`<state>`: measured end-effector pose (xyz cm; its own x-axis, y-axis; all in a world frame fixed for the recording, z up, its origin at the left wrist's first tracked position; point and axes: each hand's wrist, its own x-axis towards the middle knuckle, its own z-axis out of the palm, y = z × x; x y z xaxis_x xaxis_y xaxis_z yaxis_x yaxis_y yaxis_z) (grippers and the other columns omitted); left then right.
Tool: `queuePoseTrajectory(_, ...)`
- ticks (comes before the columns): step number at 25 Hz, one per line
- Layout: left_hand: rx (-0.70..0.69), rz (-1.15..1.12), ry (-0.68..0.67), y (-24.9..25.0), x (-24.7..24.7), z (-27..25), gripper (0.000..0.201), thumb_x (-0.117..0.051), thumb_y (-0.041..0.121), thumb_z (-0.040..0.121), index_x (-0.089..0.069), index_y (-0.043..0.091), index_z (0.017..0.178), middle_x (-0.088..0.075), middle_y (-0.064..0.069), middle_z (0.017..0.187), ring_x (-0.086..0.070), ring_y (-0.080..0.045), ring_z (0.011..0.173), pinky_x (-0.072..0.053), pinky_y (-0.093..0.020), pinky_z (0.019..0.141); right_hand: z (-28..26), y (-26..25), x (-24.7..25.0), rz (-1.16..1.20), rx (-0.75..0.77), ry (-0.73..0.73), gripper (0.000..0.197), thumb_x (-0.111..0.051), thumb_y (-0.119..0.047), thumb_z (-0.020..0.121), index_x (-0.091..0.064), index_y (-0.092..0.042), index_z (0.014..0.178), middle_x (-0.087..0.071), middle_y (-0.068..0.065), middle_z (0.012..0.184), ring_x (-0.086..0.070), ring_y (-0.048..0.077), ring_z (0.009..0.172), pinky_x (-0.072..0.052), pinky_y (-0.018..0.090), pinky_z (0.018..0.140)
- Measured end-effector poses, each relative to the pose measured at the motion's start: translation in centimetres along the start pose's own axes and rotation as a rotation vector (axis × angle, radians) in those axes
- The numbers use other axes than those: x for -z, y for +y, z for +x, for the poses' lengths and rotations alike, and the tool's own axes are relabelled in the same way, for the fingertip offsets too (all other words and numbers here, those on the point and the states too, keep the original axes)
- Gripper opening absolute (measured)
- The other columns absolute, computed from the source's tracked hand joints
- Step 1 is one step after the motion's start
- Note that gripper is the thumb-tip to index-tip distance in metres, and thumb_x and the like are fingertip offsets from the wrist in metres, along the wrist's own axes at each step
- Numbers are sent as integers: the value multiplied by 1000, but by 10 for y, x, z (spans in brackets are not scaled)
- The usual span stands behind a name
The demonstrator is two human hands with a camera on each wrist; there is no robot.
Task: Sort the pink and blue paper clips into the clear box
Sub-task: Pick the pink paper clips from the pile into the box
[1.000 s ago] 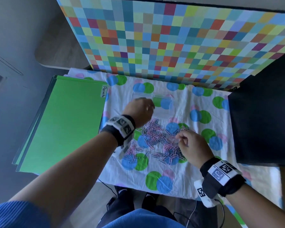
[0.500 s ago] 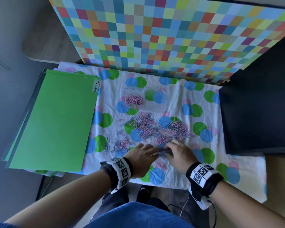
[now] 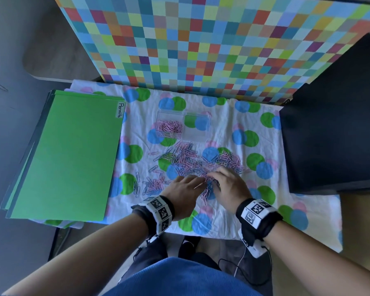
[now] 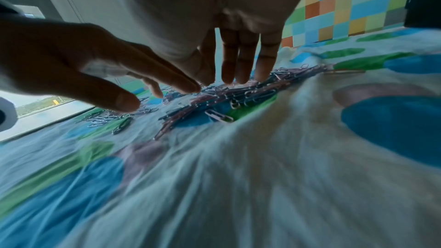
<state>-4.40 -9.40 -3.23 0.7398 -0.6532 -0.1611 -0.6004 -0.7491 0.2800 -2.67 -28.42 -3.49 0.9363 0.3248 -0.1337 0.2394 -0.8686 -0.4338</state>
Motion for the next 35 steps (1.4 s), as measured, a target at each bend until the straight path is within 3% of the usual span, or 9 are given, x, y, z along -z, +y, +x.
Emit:
queuePoseTrajectory(5,42,-14,-98,-5,-2,-6,67,-67,19,62,-55,19,128,-55,-1,131,-55,-22,116,-51,-38,87,-2,10,2,-66,-25,-29,34,-62,-13,79,-69,-22,110,-62,1,100,-55,27,93,-47,41,82)
queuePoseTrajectory(9,76,-50,-59,-19,2,-24,41,-63,24,73,-64,29,114,-59,1,116,-57,-21,106,-50,-38,88,-5,16,9,-34,-39,5,20,-68,-23,77,-73,-25,96,-63,0,90,-59,26,85,-49,40,78)
queuePoseTrajectory(12,173,-118,-36,-19,9,-19,29,-47,29,92,-58,29,119,-54,4,122,-49,-18,115,-39,-33,98,8,13,14,-10,-88,29,12,-68,-19,78,-70,-20,90,-64,2,85,-62,28,79,-50,37,73)
queuePoseTrajectory(15,314,-156,18,-19,7,-2,23,-47,32,94,-54,26,115,-55,4,115,-52,-18,111,-43,-32,93,23,8,16,53,-258,-13,12,-65,-24,82,-66,-17,91,-63,1,94,-60,23,85,-51,35,77)
queuePoseTrajectory(18,390,-151,-50,-21,4,6,19,-49,31,93,-54,23,109,-56,1,111,-52,-21,110,-45,-35,91,32,4,11,86,-336,-84,9,-62,-19,81,-67,-12,79,-67,2,84,-63,23,81,-53,32,74)
queuePoseTrajectory(23,412,-129,-68,-21,1,7,18,-44,26,95,-53,18,108,-56,-3,110,-52,-23,107,-47,-39,90,31,6,17,273,-489,11,7,-65,-16,80,-66,-13,74,-68,-1,75,-63,18,74,-53,28,72)
queuePoseTrajectory(27,447,-147,-77,-21,0,7,18,-44,27,96,-53,17,109,-55,-3,111,-51,-23,107,-46,-38,90,20,2,20,97,-456,-70,24,-68,-34,79,-62,-15,66,-66,-1,69,-61,20,68,-50,27,64)
queuePoseTrajectory(31,440,-228,-29,-19,5,5,15,-43,22,96,-55,16,103,-55,-4,105,-53,-23,100,-48,-37,83,24,-2,12,208,-464,-98,23,-64,-19,82,-62,-9,61,-65,6,65,-60,25,67,-46,27,64)
queuePoseTrajectory(35,470,-523,89,-21,8,4,15,-49,11,89,-57,19,98,-62,0,91,-60,-20,82,-50,-34,74,26,4,14,437,-508,-11,17,-68,-13,79,-65,-9,62,-63,3,61,-54,15,60,-41,23,60)
